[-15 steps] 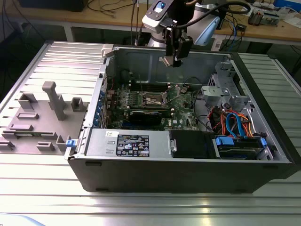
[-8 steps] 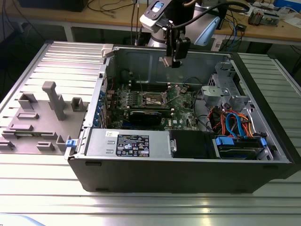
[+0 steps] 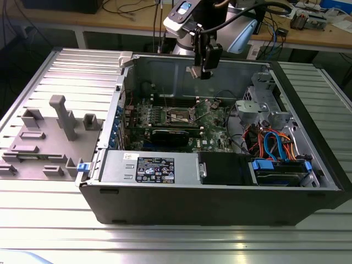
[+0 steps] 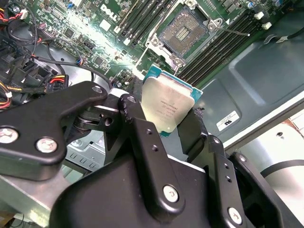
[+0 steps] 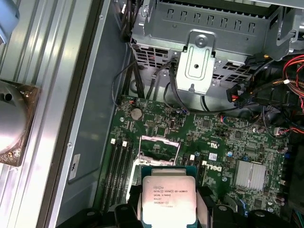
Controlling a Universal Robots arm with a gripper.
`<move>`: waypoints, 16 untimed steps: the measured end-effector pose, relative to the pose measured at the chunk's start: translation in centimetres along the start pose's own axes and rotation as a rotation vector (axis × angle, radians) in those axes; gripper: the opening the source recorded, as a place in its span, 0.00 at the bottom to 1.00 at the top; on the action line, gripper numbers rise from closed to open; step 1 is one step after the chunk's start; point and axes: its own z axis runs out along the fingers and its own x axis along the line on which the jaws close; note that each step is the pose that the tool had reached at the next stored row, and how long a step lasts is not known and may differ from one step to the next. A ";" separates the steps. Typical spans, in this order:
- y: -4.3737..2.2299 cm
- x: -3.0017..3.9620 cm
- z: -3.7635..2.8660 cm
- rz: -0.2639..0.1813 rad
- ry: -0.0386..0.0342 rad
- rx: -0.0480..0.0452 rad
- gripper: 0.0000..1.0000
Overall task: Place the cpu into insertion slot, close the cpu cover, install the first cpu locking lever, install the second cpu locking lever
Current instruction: 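Place the cpu into insertion slot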
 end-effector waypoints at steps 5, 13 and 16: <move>0.00 0.00 0.00 0.000 0.0000 0.0001 0.54; -0.30 0.04 0.76 0.123 -0.0101 -0.0018 0.54; -0.30 0.04 0.76 0.123 -0.0101 -0.0018 0.54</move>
